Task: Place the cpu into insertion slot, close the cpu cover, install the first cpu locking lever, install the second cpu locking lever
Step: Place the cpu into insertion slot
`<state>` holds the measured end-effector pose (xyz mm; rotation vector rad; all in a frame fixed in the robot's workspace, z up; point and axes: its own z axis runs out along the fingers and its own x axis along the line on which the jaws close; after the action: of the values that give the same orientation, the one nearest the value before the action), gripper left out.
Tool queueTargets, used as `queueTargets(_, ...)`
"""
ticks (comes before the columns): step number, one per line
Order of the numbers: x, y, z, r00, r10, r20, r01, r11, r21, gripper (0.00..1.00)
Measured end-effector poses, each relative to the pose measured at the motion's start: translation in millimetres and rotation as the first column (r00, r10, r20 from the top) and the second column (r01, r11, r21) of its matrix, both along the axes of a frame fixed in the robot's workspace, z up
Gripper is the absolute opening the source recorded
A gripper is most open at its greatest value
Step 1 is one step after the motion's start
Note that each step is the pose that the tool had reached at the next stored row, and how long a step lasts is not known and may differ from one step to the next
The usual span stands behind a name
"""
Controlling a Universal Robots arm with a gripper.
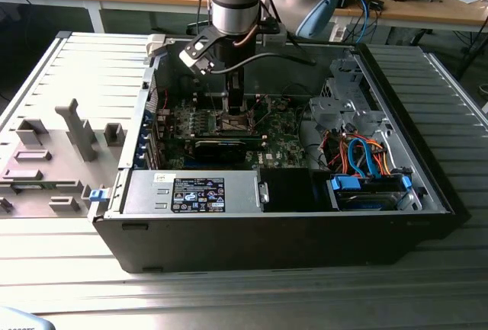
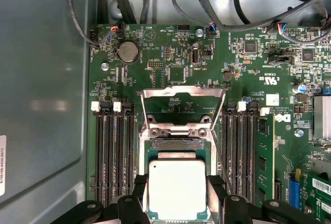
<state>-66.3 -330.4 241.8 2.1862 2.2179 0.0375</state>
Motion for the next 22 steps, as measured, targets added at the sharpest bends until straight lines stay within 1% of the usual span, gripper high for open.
queueTargets(7, 0.0, 0.0, -2.1, 1.0, 0.0, 0.0001, 0.0, 1.0, 0.0001, 0.54)
queueTargets(11, 0.0, 0.0, -5.1, 1.0, 0.0, 0.0, 0.0, 1.0, 0.0, 0.54)
queueTargets(22, 0.0, 0.0, -9.8, 1.0, 0.0, 0.0001, 0.0, 1.0, 0.0, 0.54)
